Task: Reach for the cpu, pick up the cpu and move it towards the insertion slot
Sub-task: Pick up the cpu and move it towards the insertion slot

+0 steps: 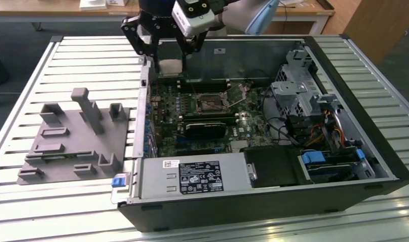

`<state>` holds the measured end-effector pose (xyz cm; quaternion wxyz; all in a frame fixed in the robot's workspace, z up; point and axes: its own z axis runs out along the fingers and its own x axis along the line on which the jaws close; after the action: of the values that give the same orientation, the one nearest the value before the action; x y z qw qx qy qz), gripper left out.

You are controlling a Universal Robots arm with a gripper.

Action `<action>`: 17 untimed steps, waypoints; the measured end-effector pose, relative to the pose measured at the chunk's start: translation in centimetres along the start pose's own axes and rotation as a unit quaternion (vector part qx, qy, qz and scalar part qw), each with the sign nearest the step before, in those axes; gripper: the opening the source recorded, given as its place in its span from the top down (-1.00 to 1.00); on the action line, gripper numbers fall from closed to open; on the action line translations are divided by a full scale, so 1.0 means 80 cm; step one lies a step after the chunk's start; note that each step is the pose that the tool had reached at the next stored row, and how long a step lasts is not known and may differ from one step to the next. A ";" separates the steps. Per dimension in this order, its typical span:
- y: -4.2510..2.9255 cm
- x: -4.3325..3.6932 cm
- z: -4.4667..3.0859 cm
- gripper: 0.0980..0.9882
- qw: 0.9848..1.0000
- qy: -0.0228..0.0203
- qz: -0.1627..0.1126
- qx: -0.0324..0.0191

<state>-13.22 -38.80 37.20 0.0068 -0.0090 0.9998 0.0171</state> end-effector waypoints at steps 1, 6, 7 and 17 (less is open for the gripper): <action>0.0001 -0.003 0.0001 0.00 1.000 0.000 0.000 0.000; 0.0004 -0.018 0.0011 0.00 1.000 0.000 0.000 0.000; 0.0004 -0.021 0.0013 0.00 1.000 0.000 0.000 0.000; -0.0002 -0.054 0.0031 0.00 1.000 0.000 0.000 0.000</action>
<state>-8.87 -38.73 37.02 0.0068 -0.0090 0.9998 0.0171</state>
